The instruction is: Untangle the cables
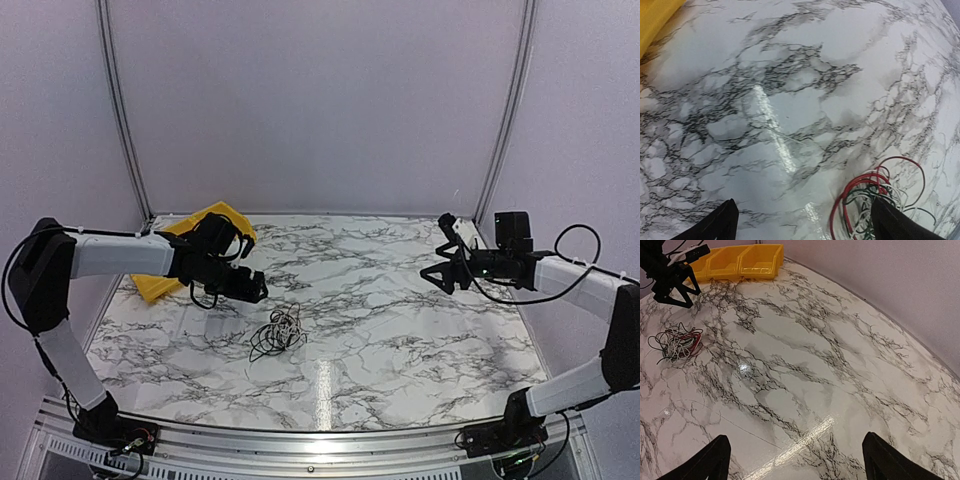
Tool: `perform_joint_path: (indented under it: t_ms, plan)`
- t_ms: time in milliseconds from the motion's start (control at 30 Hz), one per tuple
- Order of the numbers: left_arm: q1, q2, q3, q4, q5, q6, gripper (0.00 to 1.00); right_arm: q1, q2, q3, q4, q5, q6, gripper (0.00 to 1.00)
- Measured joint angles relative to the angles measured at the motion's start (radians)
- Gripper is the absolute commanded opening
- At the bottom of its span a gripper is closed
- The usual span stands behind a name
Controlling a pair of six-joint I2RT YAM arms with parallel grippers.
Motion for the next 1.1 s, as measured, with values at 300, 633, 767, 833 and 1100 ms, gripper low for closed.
perform_joint_path:
  t_ms: [300,633,767,833,1100]
  plan:
    - [-0.121,0.104,0.000,0.056,0.341,0.010,0.79,0.027,0.031,0.000,-0.001,0.011,-0.027,0.89]
    - [-0.216,0.001,-0.025,0.052,0.299,0.043,0.88,0.143,0.052,0.018,-0.002,0.007,-0.010,0.74]
    - [-0.209,-0.143,-0.023,0.047,0.088,0.062,0.89,0.226,0.088,0.091,0.002,0.007,0.046,0.65]
    - [-0.208,-0.198,-0.013,0.049,-0.058,0.058,0.90,0.272,0.121,0.130,0.013,0.018,0.088,0.65]
    - [-0.206,-0.382,-0.130,0.135,-0.405,-0.010,0.90,0.398,0.393,0.383,-0.088,-0.005,0.209,0.61]
